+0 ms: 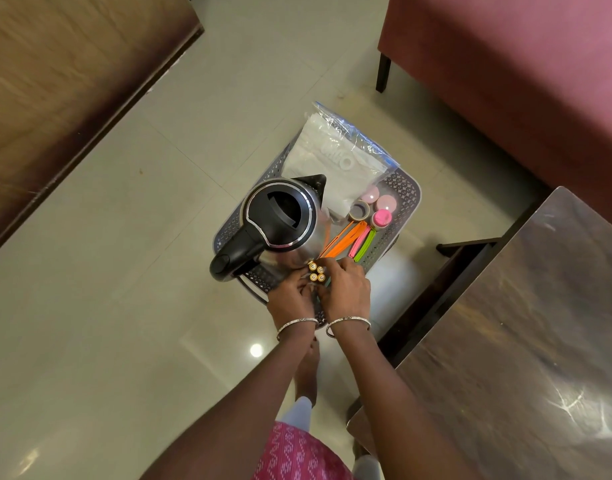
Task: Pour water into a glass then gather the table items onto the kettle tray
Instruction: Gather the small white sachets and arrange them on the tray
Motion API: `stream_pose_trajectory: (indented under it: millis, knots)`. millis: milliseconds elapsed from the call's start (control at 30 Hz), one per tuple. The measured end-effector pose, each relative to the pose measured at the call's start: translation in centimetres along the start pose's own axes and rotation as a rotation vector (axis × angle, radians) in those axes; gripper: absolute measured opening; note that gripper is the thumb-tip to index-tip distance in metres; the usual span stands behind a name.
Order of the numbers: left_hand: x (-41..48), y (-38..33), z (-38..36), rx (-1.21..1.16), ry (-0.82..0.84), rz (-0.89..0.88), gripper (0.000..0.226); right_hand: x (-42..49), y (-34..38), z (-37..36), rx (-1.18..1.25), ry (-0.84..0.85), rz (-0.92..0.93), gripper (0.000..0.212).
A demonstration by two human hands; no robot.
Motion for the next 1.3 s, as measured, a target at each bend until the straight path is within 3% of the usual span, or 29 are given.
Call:
stream_pose_trajectory:
  millis: [533,733,967,1300]
  knots:
    - [-0.7,-0.6,0.7,0.068,-0.081,-0.071,0.039,-0.4,-0.3,0.2,0.055,-0.027,0.069,0.050]
    - [-1.8,-0.7,1.7,0.147,-0.119,-0.011,0.032,-1.7,-0.3,1.9,0.086,-0.063,0.099,0.054]
    - [-7.6,-2.2,2.8,0.139,-0.190,-0.112,0.016,-7.7,-3.9,6.2,0.281,-0.368,0.054,0.030]
    - [-20.3,-2.7,-3.9,0.178,0.018,-0.256,0.006,-21.9,-16.3,8.8,0.298,-0.396,-0.184,0.012]
Point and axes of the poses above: each hand's wrist, its own x-axis towards the middle knuckle, its own z-axis out of the back of the hand, y = z × x, the point moved 5 cm from there along x, towards the middle knuckle, and after that the axes turned 7 degrees about z, right-handed, at the moved point
